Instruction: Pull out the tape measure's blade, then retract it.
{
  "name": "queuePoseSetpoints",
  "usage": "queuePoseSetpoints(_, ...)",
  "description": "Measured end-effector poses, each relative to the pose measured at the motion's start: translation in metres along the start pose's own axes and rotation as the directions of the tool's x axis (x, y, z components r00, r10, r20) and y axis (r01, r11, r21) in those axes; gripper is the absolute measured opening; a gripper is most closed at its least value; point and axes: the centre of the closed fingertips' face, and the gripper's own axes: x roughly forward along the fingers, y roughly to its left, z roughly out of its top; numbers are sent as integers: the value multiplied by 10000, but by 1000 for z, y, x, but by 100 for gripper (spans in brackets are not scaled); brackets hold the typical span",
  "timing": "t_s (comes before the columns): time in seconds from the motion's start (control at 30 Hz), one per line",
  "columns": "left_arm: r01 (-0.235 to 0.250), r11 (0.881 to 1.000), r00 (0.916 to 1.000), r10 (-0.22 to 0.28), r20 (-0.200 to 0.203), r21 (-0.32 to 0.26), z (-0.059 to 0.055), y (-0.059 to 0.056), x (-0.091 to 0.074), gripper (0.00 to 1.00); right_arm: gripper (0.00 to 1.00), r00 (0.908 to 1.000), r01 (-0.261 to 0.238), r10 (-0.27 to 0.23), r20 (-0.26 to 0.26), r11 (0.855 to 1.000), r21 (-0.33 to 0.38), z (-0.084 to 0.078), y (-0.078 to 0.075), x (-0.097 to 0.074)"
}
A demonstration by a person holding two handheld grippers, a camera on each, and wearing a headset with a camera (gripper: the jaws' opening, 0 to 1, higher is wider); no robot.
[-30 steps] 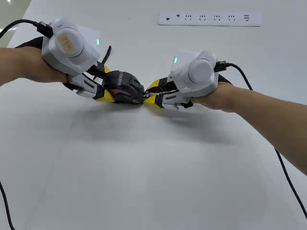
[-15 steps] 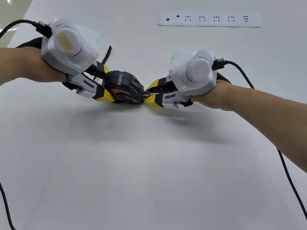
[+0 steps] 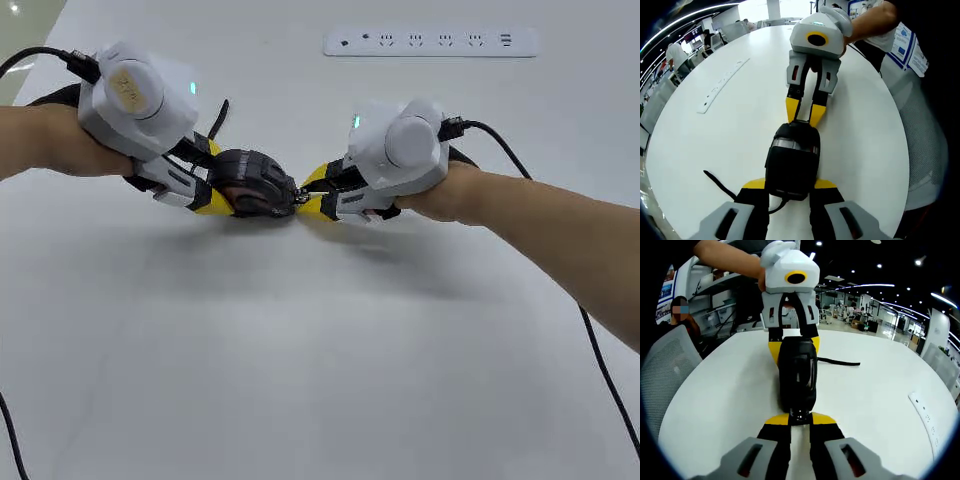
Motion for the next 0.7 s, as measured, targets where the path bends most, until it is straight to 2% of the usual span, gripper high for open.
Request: queuePoseSetpoints(0.7,-78,9997,9999,80,90,-232,1,1,0,28,12,9998,-120,121,-165,9999,69,-12,-3,-21)
